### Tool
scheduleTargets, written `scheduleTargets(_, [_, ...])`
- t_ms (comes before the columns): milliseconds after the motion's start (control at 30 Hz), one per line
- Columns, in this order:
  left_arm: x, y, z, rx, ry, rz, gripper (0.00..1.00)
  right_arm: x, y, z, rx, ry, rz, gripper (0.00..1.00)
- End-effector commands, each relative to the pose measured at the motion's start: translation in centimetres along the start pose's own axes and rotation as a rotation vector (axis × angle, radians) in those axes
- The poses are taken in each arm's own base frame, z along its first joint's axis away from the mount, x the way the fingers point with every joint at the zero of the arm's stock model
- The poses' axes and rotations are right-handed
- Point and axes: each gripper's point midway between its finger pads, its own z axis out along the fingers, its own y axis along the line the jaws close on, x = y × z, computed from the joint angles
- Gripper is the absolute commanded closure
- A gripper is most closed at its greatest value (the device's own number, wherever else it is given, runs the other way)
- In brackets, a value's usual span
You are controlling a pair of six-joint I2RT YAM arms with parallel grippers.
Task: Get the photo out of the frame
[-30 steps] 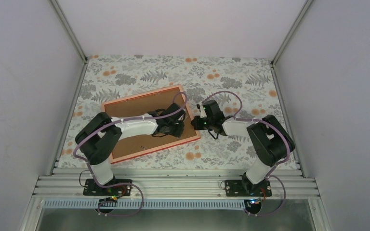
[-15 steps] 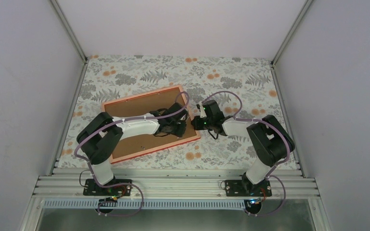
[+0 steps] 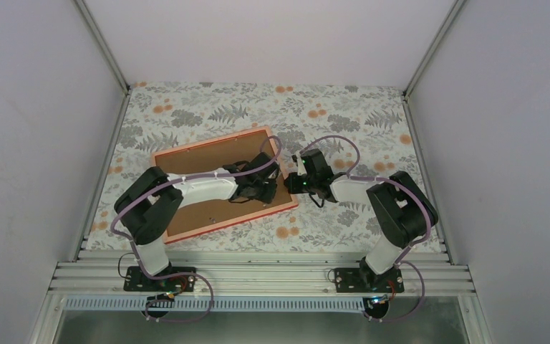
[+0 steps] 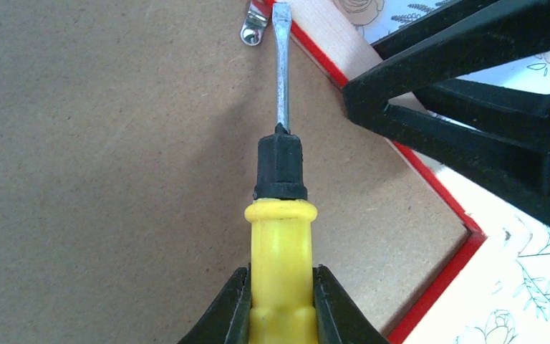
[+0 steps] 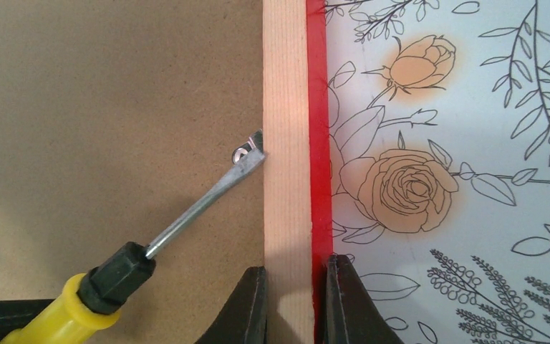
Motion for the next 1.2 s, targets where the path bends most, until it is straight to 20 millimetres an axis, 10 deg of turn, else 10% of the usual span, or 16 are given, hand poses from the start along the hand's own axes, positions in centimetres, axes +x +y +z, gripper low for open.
scheduleTargets(0, [0.3,0.3,-0.9,-0.016,-0.006,-0.008,0.98,2.1,-0.8,0.9,0.026,0.059,0.012,0.96])
scheduleTargets(1167, [0.4,2.6,1.3,-0.091,-0.004,-0.110,0.98,2.3,-1.0,1.1,0.028,0.070,0.015,0.96])
